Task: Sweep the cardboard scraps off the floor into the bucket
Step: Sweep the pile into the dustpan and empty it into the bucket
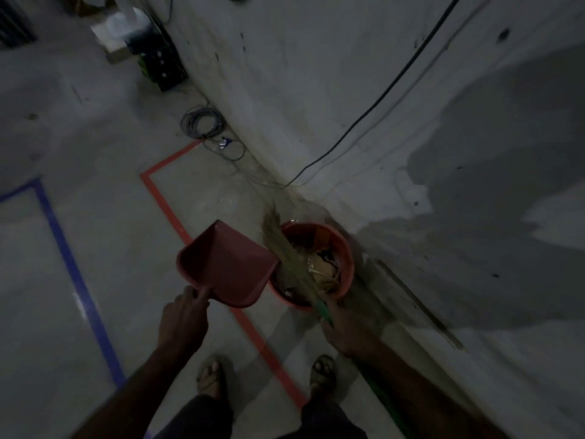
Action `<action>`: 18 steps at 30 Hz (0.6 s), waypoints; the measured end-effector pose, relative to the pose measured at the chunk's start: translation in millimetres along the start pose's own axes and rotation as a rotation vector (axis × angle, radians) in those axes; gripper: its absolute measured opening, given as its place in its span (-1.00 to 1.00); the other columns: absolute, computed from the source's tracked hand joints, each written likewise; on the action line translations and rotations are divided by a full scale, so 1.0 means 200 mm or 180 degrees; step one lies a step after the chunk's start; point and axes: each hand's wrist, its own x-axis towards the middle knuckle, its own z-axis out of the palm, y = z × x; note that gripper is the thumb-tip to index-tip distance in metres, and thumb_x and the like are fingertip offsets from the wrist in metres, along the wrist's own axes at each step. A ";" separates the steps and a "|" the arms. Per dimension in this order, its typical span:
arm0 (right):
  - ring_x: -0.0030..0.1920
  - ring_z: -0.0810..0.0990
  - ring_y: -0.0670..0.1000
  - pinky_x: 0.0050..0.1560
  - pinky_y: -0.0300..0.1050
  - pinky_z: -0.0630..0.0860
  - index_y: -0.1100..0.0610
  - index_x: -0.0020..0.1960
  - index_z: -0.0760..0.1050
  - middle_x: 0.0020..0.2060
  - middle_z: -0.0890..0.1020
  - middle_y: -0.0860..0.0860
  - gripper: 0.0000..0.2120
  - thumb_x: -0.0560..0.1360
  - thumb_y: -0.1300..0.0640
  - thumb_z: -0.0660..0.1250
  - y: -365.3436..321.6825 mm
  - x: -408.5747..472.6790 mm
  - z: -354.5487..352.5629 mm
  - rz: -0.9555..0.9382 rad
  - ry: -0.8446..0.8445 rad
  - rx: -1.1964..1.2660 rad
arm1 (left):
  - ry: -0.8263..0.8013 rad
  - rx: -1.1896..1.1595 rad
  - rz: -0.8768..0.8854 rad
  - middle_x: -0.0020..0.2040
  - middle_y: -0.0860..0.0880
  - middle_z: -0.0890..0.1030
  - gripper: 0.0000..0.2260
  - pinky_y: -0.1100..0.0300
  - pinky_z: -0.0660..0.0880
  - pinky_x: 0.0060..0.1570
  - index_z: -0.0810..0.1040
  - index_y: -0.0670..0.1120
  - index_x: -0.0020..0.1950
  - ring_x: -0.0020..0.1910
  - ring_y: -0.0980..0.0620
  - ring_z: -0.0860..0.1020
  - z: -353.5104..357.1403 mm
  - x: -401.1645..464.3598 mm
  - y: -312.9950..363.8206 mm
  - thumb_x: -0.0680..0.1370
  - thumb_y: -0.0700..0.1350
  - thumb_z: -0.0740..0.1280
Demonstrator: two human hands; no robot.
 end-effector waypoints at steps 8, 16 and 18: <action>-0.31 0.52 -0.04 -0.48 -0.26 0.46 -0.16 0.60 -0.12 -0.07 0.55 0.05 -0.37 0.66 0.10 0.13 -0.56 0.52 0.33 0.0916 -0.0103 0.1827 | -0.0135 0.0142 0.0355 -0.13 -0.15 0.54 -0.61 0.13 0.31 -0.42 0.58 0.00 0.13 -0.38 -0.20 0.55 0.01 0.49 -0.63 0.36 -0.25 0.54; 0.02 0.63 0.20 0.10 0.17 0.60 -0.07 0.61 -0.11 0.07 0.55 0.09 -0.23 0.51 -0.02 0.19 -1.12 1.29 0.75 0.1687 0.1045 0.2967 | -0.0396 0.0252 0.1134 -0.10 -0.07 0.52 -0.58 0.08 0.46 -0.42 0.52 0.16 0.21 -0.31 -0.18 0.60 -0.17 1.17 -1.21 0.44 -0.19 0.49; -0.04 0.65 0.20 0.00 0.14 0.62 -0.06 0.61 -0.13 0.00 0.58 0.11 -0.32 0.61 0.05 0.15 -1.21 1.41 0.78 0.1804 0.1444 0.3060 | -0.0472 0.0327 0.1216 -0.11 -0.05 0.51 -0.58 0.08 0.46 -0.40 0.53 0.18 0.20 -0.31 -0.16 0.61 -0.23 1.28 -1.30 0.44 -0.17 0.50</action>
